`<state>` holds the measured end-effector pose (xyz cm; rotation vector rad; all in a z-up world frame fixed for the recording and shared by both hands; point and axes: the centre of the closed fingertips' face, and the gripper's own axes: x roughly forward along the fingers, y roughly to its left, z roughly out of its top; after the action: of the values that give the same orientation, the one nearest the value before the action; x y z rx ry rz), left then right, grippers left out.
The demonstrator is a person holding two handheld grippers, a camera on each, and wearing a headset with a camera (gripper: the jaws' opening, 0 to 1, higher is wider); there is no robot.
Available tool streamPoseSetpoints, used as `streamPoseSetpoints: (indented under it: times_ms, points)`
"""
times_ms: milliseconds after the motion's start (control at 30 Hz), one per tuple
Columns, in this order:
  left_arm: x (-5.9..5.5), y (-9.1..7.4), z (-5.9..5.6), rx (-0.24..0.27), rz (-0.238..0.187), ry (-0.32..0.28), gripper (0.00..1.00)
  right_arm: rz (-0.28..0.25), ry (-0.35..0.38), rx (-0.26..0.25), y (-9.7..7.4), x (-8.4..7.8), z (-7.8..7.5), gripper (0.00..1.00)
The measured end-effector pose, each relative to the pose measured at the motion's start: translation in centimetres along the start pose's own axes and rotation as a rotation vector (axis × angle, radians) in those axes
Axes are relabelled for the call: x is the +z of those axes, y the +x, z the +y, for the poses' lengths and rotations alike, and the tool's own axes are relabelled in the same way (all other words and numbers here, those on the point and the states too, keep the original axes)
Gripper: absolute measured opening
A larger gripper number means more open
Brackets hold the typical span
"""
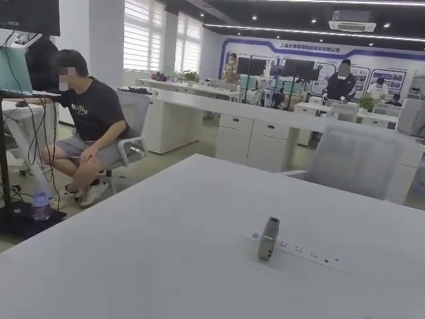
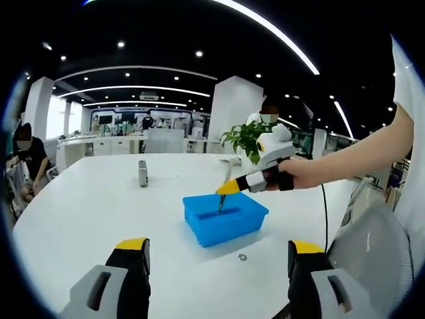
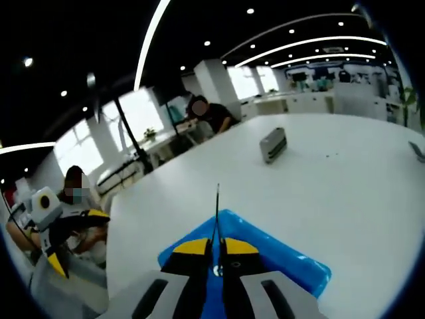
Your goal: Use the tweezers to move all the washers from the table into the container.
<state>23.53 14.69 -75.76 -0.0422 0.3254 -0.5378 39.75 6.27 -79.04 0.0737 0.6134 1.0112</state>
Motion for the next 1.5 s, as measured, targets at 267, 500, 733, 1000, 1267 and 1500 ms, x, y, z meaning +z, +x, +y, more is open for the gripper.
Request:
streamPoseSetpoints:
  times_ms: [267, 500, 733, 1000, 1267, 1500]
  points:
    - [-0.2, 0.0, 0.0, -0.001, 0.007, -0.004, 0.87, 0.068, -0.115, -0.012, 1.0, -2.0, 0.6, 0.03]
    - [-0.3, 0.0, 0.0, -0.001, 0.015, -0.001, 0.87, 0.085, -0.182, -0.017, 1.5, -2.3, 0.8, 0.03]
    - [-0.3, 0.0, 0.0, 0.001, 0.015, 0.0, 0.86, 0.094, -0.225, -0.016, 1.4, -2.5, 1.1, 0.03]
    - [-0.5, 0.1, 0.0, 0.0, 0.024, 0.003, 0.86, 0.092, -0.26, -0.023, 1.6, -2.5, 0.3, 0.04]
    - [-0.6, 0.2, -0.3, -0.013, 0.03, 0.008, 0.87, 0.051, -0.237, -0.029, 0.6, -1.8, 0.2, 0.04]
    - [-0.6, 0.2, -0.4, -0.013, 0.029, 0.002, 0.87, -0.023, -0.271, -0.018, -1.3, 0.0, 2.1, 0.04]
